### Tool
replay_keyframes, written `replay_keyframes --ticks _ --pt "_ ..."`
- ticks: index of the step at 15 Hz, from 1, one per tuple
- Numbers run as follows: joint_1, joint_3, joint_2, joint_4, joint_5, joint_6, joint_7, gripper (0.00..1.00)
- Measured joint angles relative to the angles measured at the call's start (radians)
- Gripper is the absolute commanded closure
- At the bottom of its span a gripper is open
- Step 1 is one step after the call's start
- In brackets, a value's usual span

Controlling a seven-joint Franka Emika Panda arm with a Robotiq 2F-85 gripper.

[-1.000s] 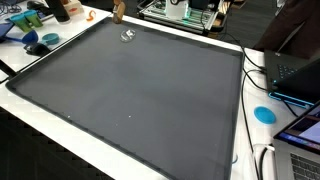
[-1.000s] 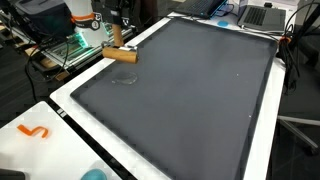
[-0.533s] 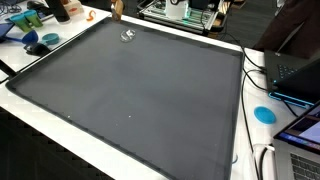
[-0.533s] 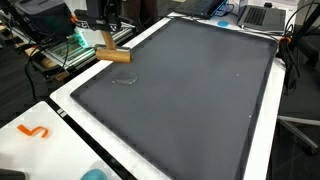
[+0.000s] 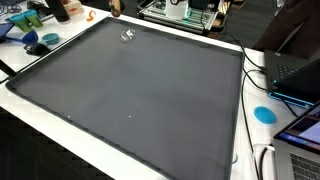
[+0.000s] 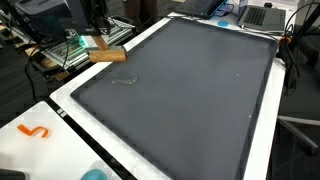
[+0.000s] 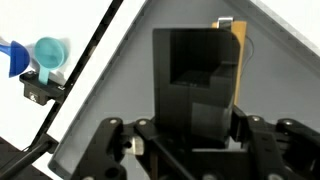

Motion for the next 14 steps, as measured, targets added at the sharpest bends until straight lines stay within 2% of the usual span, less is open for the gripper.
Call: replay_keyframes --ticks 5,14 --pt "-0.020 -0.036 0.042 0.034 0.097 -0.002 -0.206 0.75" --pt "-0.075 -0.047 0.128 0.086 0.192 -0.002 -0.433 0.75"
